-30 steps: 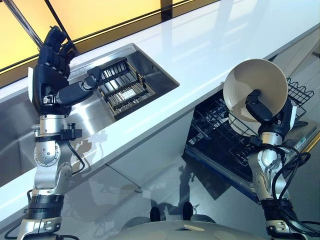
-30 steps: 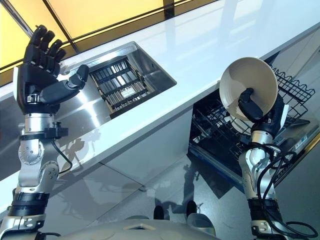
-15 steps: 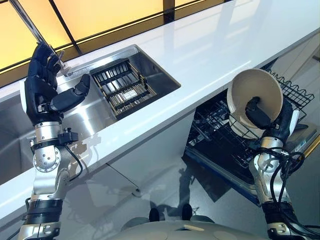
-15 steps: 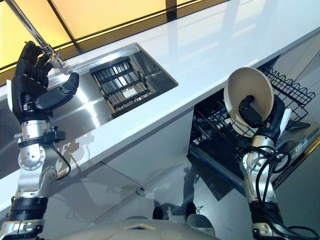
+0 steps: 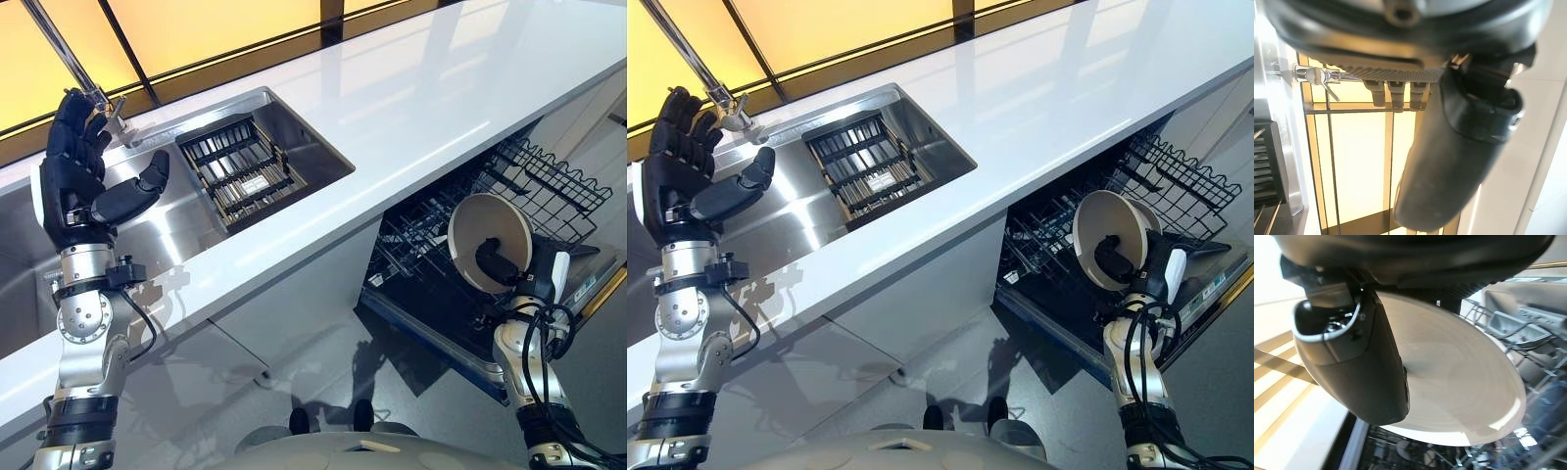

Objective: Pick up plates and place into dishwasher.

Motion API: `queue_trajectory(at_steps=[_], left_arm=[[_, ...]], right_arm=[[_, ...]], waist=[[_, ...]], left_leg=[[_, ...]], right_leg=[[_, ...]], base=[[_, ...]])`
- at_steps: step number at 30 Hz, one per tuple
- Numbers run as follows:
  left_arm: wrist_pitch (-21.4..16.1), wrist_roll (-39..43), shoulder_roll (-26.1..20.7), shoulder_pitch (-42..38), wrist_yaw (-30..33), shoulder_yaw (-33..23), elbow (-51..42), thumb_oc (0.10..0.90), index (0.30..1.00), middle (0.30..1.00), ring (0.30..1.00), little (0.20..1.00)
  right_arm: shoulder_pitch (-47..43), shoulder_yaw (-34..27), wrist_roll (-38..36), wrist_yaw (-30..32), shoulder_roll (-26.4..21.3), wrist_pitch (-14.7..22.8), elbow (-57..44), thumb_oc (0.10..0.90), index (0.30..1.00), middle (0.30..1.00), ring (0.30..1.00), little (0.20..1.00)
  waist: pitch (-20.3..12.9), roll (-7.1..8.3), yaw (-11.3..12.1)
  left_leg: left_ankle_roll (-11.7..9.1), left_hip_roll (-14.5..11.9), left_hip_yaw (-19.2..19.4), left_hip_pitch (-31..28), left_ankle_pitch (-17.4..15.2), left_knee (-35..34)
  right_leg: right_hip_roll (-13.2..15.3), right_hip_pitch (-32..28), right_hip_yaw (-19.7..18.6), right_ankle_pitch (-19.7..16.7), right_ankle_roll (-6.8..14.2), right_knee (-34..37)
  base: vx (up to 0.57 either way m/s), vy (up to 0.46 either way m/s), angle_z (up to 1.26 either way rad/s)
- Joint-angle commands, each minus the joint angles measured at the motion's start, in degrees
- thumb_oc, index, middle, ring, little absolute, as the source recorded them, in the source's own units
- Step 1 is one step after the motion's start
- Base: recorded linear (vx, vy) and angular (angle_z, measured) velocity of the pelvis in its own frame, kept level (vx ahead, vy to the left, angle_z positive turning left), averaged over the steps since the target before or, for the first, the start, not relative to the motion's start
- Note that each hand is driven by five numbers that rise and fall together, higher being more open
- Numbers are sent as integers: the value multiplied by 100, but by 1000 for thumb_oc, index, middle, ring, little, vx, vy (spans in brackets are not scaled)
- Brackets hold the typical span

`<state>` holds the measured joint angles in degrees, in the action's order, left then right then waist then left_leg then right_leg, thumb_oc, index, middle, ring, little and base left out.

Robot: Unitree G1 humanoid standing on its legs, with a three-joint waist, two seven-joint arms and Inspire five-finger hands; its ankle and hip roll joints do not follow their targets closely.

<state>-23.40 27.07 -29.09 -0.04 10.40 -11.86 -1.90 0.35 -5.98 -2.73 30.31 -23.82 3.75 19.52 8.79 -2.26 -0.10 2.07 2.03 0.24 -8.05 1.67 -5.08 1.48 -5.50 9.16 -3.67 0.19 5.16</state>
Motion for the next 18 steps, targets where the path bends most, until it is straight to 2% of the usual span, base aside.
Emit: queue_trajectory(at_steps=[1,11,17,18], left_arm=[[-370,36,-422,-411,-62,-338,143,800,900,900,900,900],[-188,30,-425,-421,-127,-64,77,800,900,900,900,900],[-84,118,-412,-538,-277,118,83,800,900,900,900,900],[-75,120,-411,-567,-306,153,91,800,900,900,900,900]], right_arm=[[-425,-33,205,14,-451,343,-184,100,300,300,300,200],[-908,382,269,-287,-756,-64,476,100,300,300,300,200],[-1071,700,447,-415,-806,-221,627,100,300,300,300,200],[-1091,738,436,-437,-790,-230,644,177,366,366,366,277]], waist=[[-321,-27,27],[-295,-2,209],[-274,-10,245],[-265,-11,238]], left_leg=[[14,68,176,32,-650,288],[-77,129,215,78,-760,499],[-41,93,165,119,-710,478],[-27,84,166,102,-711,461]], right_leg=[[-14,202,272,1365,290,-1477],[-89,-23,344,1116,248,-849],[-56,86,345,1248,249,-1170],[-39,108,341,1283,256,-1255]], base=[[1,-40,13],[3,-14,5],[1,3,1],[0,0,0]])
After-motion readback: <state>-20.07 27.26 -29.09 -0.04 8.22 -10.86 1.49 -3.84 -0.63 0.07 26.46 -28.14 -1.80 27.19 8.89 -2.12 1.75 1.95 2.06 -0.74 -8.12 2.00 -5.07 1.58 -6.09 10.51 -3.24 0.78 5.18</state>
